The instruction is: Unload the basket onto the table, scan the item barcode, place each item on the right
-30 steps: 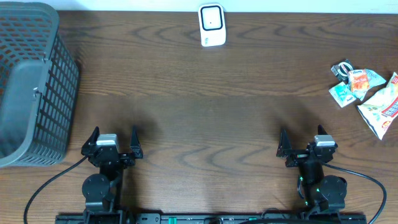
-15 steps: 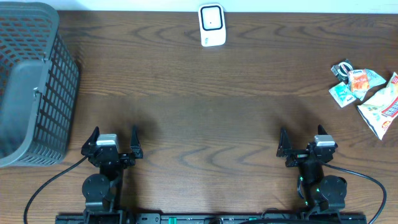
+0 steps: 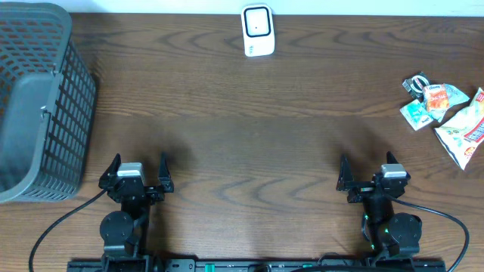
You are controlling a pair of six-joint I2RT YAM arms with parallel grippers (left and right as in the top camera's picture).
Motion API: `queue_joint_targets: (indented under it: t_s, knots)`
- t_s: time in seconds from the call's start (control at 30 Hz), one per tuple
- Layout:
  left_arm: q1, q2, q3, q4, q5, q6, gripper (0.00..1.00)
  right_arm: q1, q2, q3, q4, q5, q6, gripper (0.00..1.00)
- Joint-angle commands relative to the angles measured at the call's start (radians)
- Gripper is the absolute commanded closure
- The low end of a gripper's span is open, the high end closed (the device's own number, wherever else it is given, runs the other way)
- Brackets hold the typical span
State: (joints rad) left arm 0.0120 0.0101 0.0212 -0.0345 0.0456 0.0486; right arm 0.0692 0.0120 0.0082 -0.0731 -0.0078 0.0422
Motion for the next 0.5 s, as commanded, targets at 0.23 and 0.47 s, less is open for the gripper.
queue_joint_targets:
  t_s: [0.23, 0.47]
  knots:
    - [-0.003, -0.006, -0.017, -0.039, -0.031, -0.008, 0.02, -0.006, -0.006, -0.003, -0.003, 0.003, -0.021, 0.01]
    - [-0.003, -0.006, -0.017, -0.039, -0.031, -0.008, 0.04, -0.006, -0.006, -0.003, -0.003, 0.003, -0.021, 0.01]
